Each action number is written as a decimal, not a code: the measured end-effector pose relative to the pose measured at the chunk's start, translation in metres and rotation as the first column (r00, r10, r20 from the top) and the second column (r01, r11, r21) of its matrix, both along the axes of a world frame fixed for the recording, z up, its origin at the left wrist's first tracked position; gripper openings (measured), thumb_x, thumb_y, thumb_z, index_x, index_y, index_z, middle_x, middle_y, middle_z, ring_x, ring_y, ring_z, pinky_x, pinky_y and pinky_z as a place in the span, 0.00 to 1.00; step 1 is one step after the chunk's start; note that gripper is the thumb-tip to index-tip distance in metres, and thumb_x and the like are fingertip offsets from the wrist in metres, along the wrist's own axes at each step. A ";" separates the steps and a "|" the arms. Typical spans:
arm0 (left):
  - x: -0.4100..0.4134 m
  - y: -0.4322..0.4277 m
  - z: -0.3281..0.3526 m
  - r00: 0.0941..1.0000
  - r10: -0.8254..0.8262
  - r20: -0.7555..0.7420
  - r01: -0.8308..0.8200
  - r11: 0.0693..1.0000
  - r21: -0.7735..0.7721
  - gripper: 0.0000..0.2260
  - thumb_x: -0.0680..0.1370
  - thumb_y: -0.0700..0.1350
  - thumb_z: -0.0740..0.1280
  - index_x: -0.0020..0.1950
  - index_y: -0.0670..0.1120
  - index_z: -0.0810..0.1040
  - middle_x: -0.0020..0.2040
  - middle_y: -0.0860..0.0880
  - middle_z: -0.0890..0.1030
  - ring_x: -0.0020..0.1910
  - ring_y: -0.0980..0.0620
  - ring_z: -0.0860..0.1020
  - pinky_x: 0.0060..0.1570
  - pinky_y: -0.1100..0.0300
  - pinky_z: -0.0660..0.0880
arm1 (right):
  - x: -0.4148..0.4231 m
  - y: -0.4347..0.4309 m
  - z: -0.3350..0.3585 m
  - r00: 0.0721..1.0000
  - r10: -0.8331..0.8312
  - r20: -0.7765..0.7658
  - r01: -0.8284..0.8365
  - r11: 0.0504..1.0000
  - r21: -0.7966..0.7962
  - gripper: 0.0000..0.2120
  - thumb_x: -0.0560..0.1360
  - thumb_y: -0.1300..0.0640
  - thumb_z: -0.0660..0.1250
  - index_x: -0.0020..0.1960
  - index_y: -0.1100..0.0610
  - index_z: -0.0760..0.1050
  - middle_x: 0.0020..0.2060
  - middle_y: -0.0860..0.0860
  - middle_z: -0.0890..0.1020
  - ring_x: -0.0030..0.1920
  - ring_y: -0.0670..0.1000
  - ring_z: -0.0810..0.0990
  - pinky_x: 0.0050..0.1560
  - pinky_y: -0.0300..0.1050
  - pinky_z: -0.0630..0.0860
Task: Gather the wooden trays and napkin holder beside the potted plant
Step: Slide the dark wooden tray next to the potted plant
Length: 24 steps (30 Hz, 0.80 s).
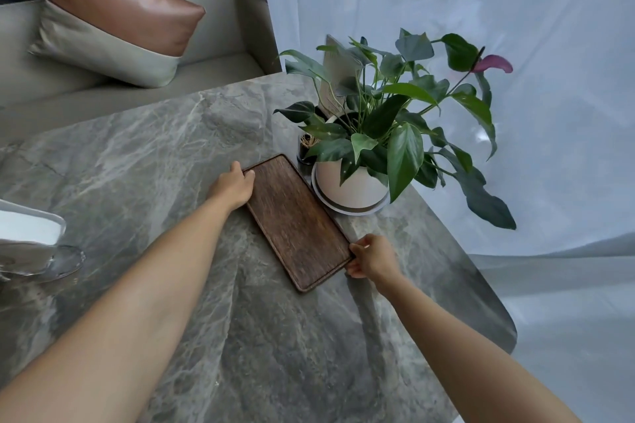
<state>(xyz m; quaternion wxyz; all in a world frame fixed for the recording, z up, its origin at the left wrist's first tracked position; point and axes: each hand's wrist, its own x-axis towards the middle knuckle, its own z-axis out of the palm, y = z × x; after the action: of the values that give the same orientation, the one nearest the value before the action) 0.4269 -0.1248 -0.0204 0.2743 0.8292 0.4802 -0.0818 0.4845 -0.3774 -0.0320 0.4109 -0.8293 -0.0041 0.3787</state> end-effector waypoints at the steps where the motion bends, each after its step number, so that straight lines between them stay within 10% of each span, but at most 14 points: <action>1: 0.001 0.001 -0.001 1.000 0.002 -0.003 -0.002 1.000 0.002 0.21 0.82 0.52 0.50 0.67 0.38 0.62 0.67 0.32 0.70 0.65 0.34 0.71 0.63 0.47 0.69 | 0.001 0.002 -0.001 1.000 0.004 0.006 -0.004 1.000 -0.002 0.08 0.78 0.63 0.58 0.40 0.61 0.69 0.23 0.56 0.77 0.21 0.48 0.76 0.25 0.39 0.77; 16: 0.007 0.003 -0.006 0.996 -0.085 -0.024 0.083 0.995 -0.061 0.26 0.82 0.53 0.50 0.77 0.40 0.53 0.76 0.36 0.57 0.74 0.36 0.59 0.73 0.46 0.58 | 0.000 0.010 0.005 1.000 0.017 0.020 -0.016 0.999 -0.040 0.09 0.78 0.65 0.56 0.39 0.60 0.68 0.25 0.57 0.76 0.25 0.53 0.76 0.24 0.41 0.76; 24: -0.014 -0.006 0.009 0.987 -0.152 -0.041 0.155 0.985 0.080 0.25 0.82 0.53 0.51 0.76 0.42 0.54 0.75 0.38 0.57 0.73 0.38 0.60 0.70 0.46 0.61 | -0.022 0.012 0.028 0.900 0.301 0.314 -0.202 0.928 -0.312 0.13 0.78 0.54 0.57 0.57 0.62 0.67 0.49 0.61 0.79 0.49 0.61 0.79 0.50 0.58 0.77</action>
<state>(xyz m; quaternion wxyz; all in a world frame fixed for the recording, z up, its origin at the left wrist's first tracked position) 0.4130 -0.1307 -0.0118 0.2241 0.8729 0.4224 -0.0973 0.4624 -0.3655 -0.0040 0.2327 -0.9248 -0.1345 0.2692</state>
